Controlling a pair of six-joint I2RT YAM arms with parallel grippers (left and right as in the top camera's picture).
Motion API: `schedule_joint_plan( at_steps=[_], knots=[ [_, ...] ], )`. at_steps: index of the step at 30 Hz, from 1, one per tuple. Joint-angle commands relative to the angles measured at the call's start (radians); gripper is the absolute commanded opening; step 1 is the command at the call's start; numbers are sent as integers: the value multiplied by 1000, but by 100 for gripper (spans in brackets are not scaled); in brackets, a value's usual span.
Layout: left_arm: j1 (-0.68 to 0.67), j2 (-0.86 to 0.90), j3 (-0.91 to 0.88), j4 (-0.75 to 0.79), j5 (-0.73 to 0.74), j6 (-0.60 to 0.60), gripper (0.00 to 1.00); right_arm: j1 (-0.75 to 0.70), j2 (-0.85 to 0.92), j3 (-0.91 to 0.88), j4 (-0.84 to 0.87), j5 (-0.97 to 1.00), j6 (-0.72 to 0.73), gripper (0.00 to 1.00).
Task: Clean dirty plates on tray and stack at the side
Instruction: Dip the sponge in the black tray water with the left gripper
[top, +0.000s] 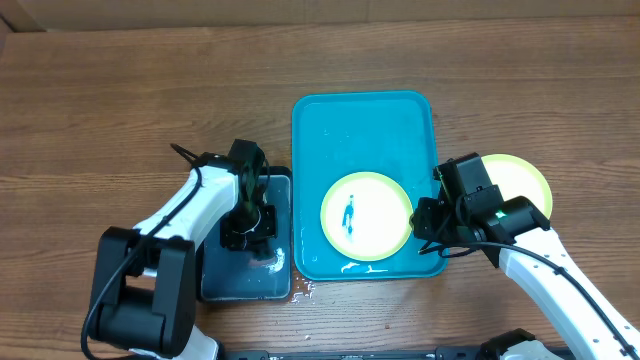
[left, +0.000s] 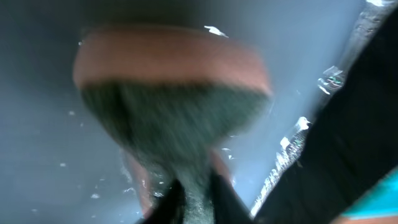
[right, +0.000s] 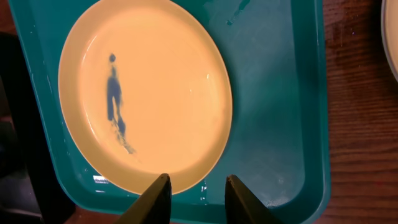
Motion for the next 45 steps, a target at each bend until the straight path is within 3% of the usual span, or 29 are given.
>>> schedule_joint_plan(
  at_steps=[1, 7, 8, 12, 14, 18, 21, 22, 25, 29, 35, 40, 45],
  knots=[
    [-5, 27, -7, 10, -27, -47, 4, -3, -5, 22, 2, 10, -11, 31],
    [-3, -17, 44, -58, -91, -68, 4, -3, -5, 22, 3, 25, -10, 31],
    [-3, -29, 52, -73, -99, -68, 9, -3, -5, 22, 3, 28, -10, 31],
    [0, -64, 56, -96, -158, -68, 46, -3, -5, 23, 2, 28, -10, 31],
    [0, -61, 51, -87, -167, -68, 55, -3, -5, 22, 3, 29, -10, 31],
    [-13, -53, 13, -27, -156, -68, 55, -4, -5, 22, -16, 109, 65, 31],
    [-25, -41, -45, 59, -120, -68, 47, -8, -5, 22, -29, 146, 115, 34],
    [-27, -37, -68, 91, -109, -68, 41, -13, -5, 22, -29, 148, 115, 35],
    [-26, -32, -114, 138, -104, -89, 4, -39, -3, 22, -29, 148, 114, 38],
    [-12, -35, -97, 108, -105, -94, 4, -100, 13, 22, -29, 137, 92, 38],
    [13, -44, 45, -16, -137, -86, 4, -140, 19, 22, 4, -83, -167, 42],
    [15, -45, 127, -50, -151, -60, 4, -139, 19, 20, 1, -114, -179, 44],
    [11, -43, 69, 35, -194, -60, 4, -139, 19, 1, 0, -127, -172, 46]
  ],
)
